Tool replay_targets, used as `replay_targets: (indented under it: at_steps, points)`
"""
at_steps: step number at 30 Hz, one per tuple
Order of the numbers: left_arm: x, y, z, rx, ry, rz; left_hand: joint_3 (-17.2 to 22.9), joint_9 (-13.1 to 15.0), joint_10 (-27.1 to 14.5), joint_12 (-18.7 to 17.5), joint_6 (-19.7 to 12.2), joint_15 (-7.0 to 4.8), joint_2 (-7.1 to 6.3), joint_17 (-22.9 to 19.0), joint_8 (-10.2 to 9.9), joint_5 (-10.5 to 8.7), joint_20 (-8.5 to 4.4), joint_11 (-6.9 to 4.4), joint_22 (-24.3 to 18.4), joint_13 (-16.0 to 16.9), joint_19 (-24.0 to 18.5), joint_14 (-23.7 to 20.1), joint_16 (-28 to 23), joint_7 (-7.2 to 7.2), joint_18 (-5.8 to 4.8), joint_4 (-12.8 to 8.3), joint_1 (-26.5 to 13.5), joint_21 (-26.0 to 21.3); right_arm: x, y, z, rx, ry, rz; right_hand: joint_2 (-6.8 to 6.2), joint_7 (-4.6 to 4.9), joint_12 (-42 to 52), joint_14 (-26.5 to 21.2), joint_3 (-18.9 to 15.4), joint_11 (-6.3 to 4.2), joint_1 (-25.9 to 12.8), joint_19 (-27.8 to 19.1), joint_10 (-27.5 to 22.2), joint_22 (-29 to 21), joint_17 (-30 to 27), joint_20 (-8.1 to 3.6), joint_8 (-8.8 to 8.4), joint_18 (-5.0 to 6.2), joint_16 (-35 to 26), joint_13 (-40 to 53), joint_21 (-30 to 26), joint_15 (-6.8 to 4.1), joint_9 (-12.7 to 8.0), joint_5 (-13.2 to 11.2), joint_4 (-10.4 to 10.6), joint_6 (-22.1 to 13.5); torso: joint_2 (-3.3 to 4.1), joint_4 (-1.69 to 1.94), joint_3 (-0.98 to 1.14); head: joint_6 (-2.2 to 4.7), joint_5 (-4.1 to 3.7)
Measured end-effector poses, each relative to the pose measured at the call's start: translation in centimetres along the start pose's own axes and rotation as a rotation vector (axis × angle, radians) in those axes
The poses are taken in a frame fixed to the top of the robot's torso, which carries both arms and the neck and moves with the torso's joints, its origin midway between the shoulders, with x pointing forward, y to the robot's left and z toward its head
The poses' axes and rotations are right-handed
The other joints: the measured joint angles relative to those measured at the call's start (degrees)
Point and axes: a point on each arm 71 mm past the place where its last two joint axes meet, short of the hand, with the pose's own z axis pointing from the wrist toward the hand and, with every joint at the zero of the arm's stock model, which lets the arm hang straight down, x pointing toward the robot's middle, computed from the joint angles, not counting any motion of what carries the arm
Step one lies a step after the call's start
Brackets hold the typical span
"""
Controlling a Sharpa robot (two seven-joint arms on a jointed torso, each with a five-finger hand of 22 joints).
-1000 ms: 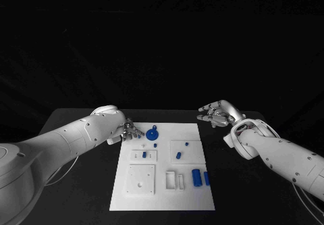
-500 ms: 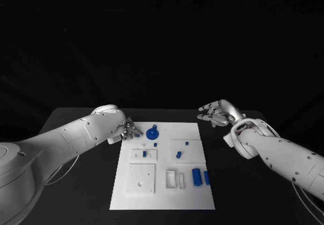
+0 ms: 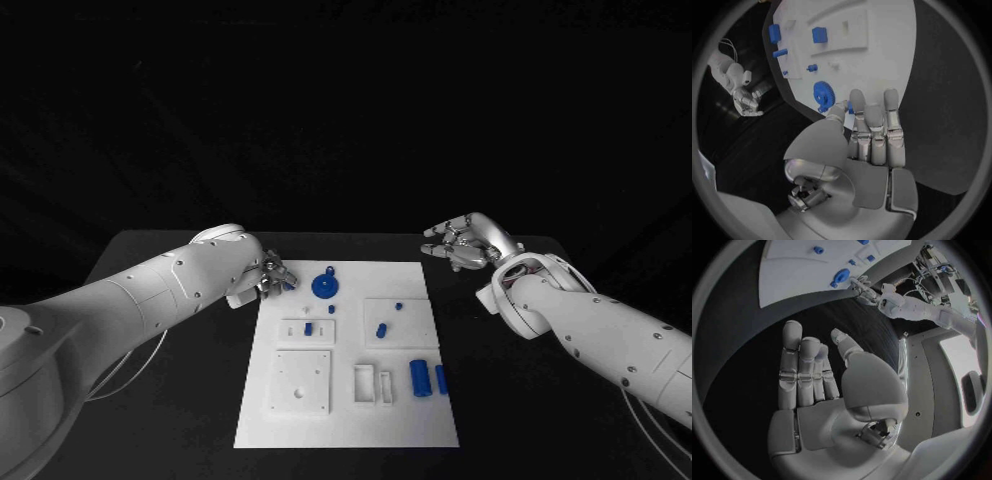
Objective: Assemble the parts on the task board
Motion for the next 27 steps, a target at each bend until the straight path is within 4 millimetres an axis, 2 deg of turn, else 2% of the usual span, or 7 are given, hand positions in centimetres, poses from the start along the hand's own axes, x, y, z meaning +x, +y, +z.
replay_targets:
  at_steps: [3,6,9,12,20,24,27]
  points:
    - [-0.1,0.3,-0.1,0.005,-0.004,-0.018,0.0,1.5,0.8,-0.5,0.0,-0.29,0.00,0.3,0.4,1.02,-0.15,-0.08,0.0,-0.1,-0.1,0.3,0.0,0.00,0.00,-0.1,0.0,0.7,-0.1,-0.1,0.0,0.001,-0.001,-0.001,0.00,0.00,0.0,0.0,0.0,0.00,0.0,0.0,0.0,0.0,0.0,0.00,0.00,-0.01,0.0,0.0,0.0,0.00,0.0,0.0,0.0,0.0,-0.05,0.04,0.01,0.00,-0.01]
    - [0.0,0.5,-0.3,0.012,-0.006,-0.034,0.2,2.8,1.1,-1.1,0.0,-0.30,0.48,0.7,0.4,1.26,-0.24,-0.29,0.0,-0.1,-0.2,0.3,0.0,0.01,0.00,0.1,-0.6,1.3,-0.2,-0.2,-0.1,0.003,-0.001,-0.003,-0.17,0.00,0.0,0.0,0.0,0.00,-0.2,0.0,0.0,0.0,0.0,0.00,0.00,-0.02,0.0,0.0,0.0,0.00,0.0,0.3,0.0,0.0,-0.12,0.13,0.02,-0.04,-0.01]
    - [0.0,0.7,-0.7,0.026,-0.006,-0.048,0.5,3.6,1.4,-1.1,0.2,-0.31,0.22,1.0,0.2,1.31,-0.24,-0.16,0.0,0.0,-0.2,0.7,0.0,0.21,0.00,0.0,-1.4,1.6,-0.3,-0.3,-0.1,0.006,-0.003,-0.005,-0.23,0.00,0.0,0.0,0.2,0.00,-0.2,0.0,0.0,0.0,0.0,0.00,0.00,-0.03,0.0,0.0,0.0,0.00,0.0,0.3,0.1,0.0,-0.27,0.32,0.05,-0.14,-0.01]
    - [0.1,1.0,-1.3,0.039,-0.004,-0.063,2.1,3.9,1.6,-1.3,0.3,-0.31,-0.23,1.1,0.1,1.48,-0.24,-0.35,0.0,0.1,-0.2,0.7,0.0,0.32,0.00,-1.5,-1.8,1.8,-0.3,-0.4,-0.1,0.009,-0.004,-0.007,-0.23,0.00,0.0,0.0,0.3,0.00,-0.2,0.0,0.0,0.0,0.0,0.00,0.00,-0.04,0.0,0.0,0.2,0.00,0.0,0.5,0.0,0.0,-0.53,0.54,0.12,-0.29,-0.01]
    - [1.1,1.2,-3.1,0.076,0.016,-0.089,2.1,4.1,2.0,-1.3,0.3,-0.50,-0.16,1.4,-0.1,1.53,-0.24,-0.36,0.0,0.1,-0.2,0.9,0.0,0.33,0.01,-1.5,-2.2,2.0,-0.4,-0.8,-0.2,0.019,-0.006,-0.010,-0.23,-0.01,0.2,0.0,0.5,0.00,-0.2,0.0,0.0,0.0,0.0,0.00,0.00,-0.05,0.0,0.0,0.2,0.00,0.0,0.9,0.1,0.0,-1.38,1.25,0.20,-1.03,-0.01]
    - [1.8,0.8,-3.9,0.092,0.029,-0.092,2.1,4.1,2.0,-1.3,0.4,-0.53,-0.24,1.5,-0.1,1.53,-0.26,-0.36,0.0,0.2,-0.2,1.0,0.0,0.41,0.01,-1.5,-2.3,2.0,-0.3,-0.8,-0.1,0.022,-0.005,-0.007,-0.23,-0.01,0.2,0.0,0.6,0.00,-0.2,0.0,0.0,0.0,0.0,0.00,0.00,-0.05,0.0,0.0,0.2,0.00,0.0,0.9,0.2,0.0,-1.77,1.58,0.19,-1.40,-0.01]
    - [2.3,0.6,-4.4,0.098,0.038,-0.088,2.2,4.3,2.0,-1.3,0.4,-0.51,-0.39,1.5,-0.1,1.53,-0.44,-0.36,0.0,0.2,0.0,1.3,0.0,0.41,0.00,-1.7,-2.4,2.4,-0.2,-0.9,-0.1,0.024,-0.005,-0.006,-0.23,-0.01,0.2,0.0,0.6,0.00,-0.2,0.0,0.0,-0.1,0.0,0.00,0.00,-0.05,0.0,0.0,0.2,0.00,0.0,0.9,0.2,0.0,-1.97,1.70,0.09,-1.56,0.02]
